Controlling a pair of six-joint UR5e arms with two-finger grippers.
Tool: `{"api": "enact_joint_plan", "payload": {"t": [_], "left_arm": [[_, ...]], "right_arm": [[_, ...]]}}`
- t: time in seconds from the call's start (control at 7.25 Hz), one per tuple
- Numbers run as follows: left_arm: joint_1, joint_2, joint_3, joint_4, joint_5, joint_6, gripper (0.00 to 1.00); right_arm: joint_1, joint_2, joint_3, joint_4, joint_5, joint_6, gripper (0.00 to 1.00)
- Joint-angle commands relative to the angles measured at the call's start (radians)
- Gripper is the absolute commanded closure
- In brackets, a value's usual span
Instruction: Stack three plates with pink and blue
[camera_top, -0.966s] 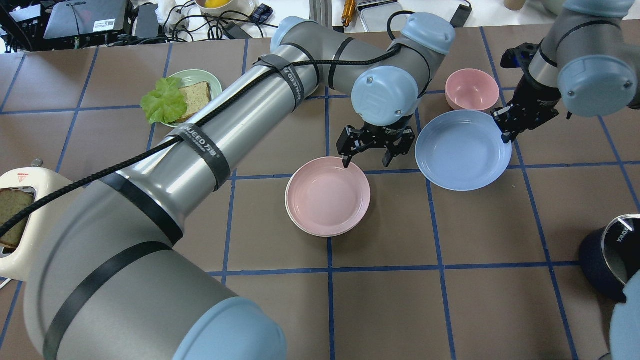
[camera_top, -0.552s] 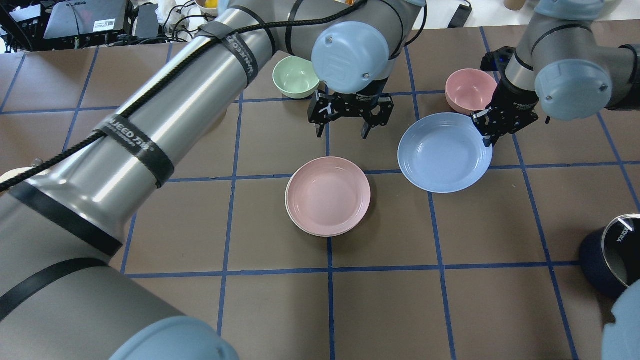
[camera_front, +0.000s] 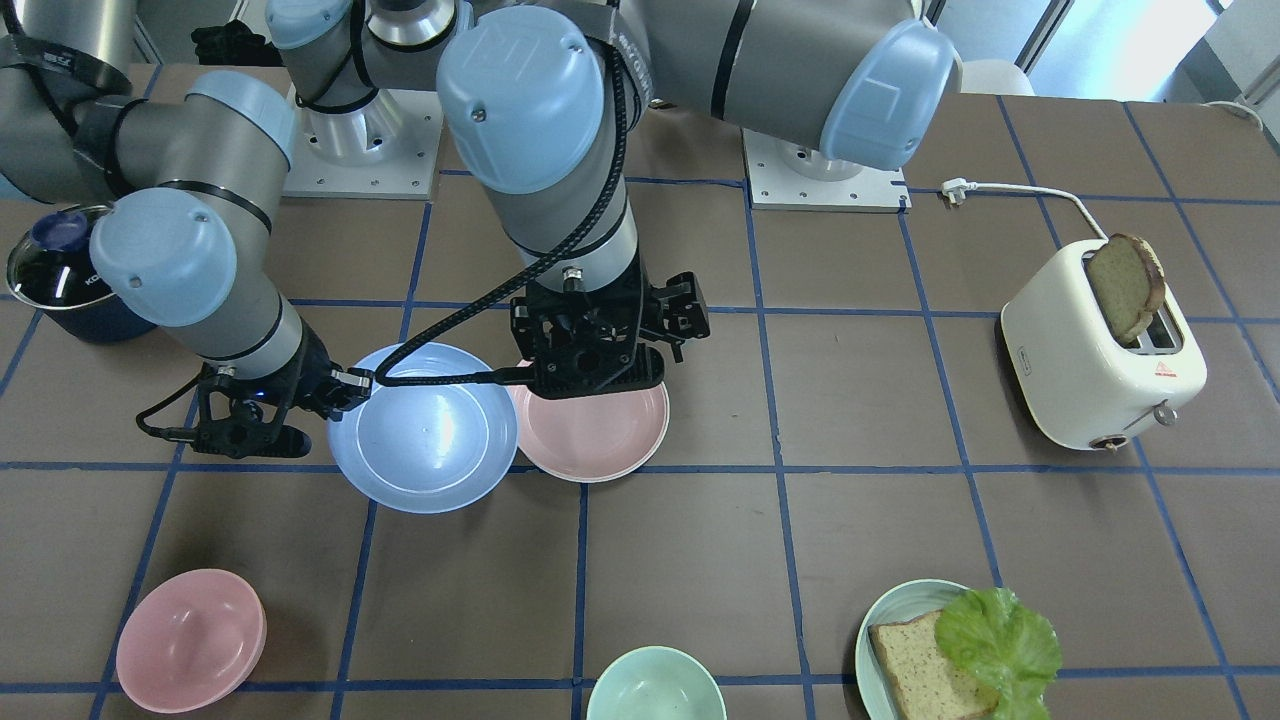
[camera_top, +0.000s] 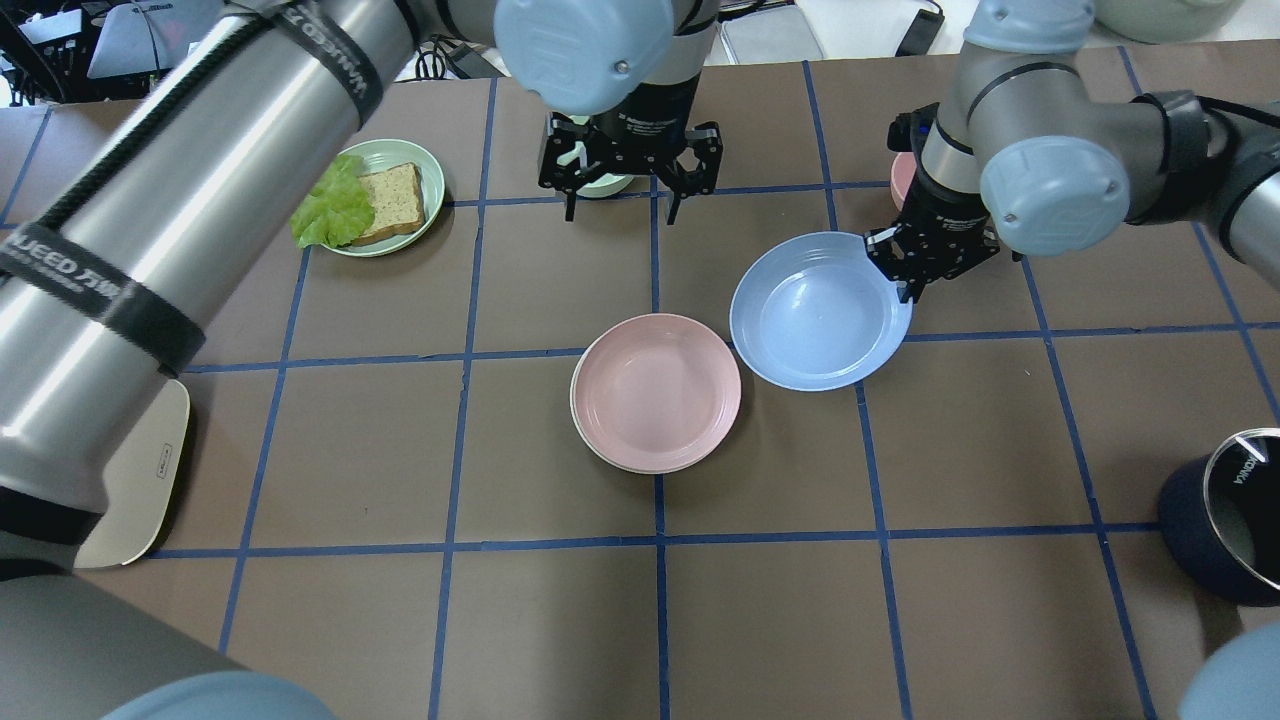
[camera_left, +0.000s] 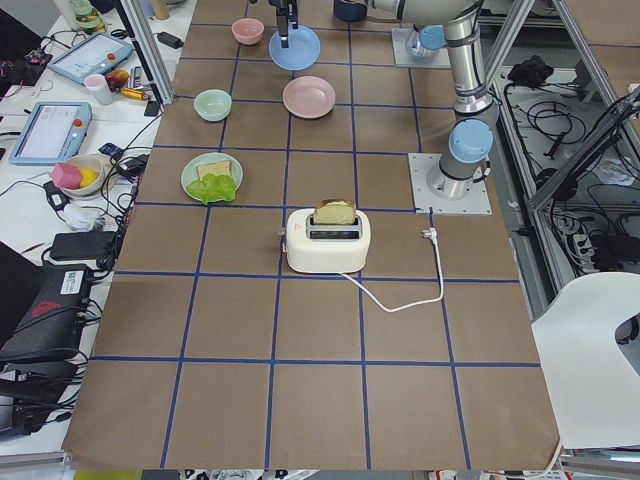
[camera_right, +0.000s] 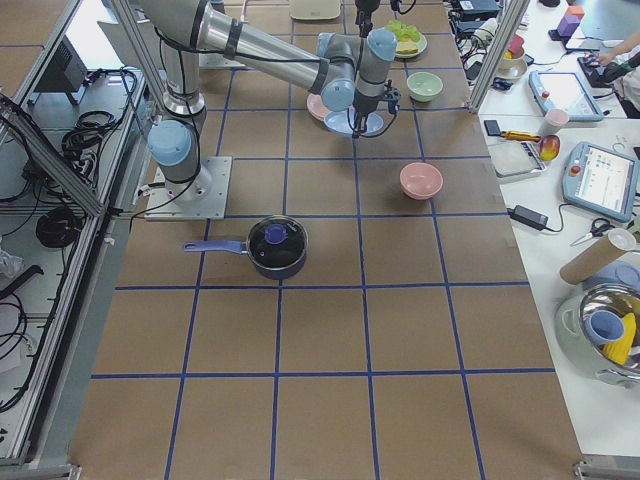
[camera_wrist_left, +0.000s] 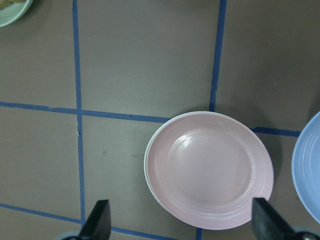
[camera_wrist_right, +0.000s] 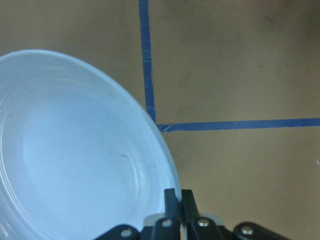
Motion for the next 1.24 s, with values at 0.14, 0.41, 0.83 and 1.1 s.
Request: {"api": "enact_joint_plan", "payload": {"t": [0.14,0.41,0.83,1.1], "left_arm": [[0.117,0.106,-0.079,-0.023,-0.002,0.196,0.0],[0.179,0.168,-0.132,-0.022,-0.005,0.27,0.0],[0.228,0.246,-0.182,-0.015,-0.018,0.358,0.0],[0.239,0.288,-0.201,-0.012,-0.049,0.359,0.0]], "right_arm": [[0.171,0.01,-0.004,-0.015,0.02,0.269,1.0],[0.21,0.013,0.002,-0.018,0.048,0.331,1.0],[0.24,0.038,0.01,-0.02,0.053,0.365,0.9],[0.24,0.041,0.013,-0.015,0.041,0.363,0.71]]}}
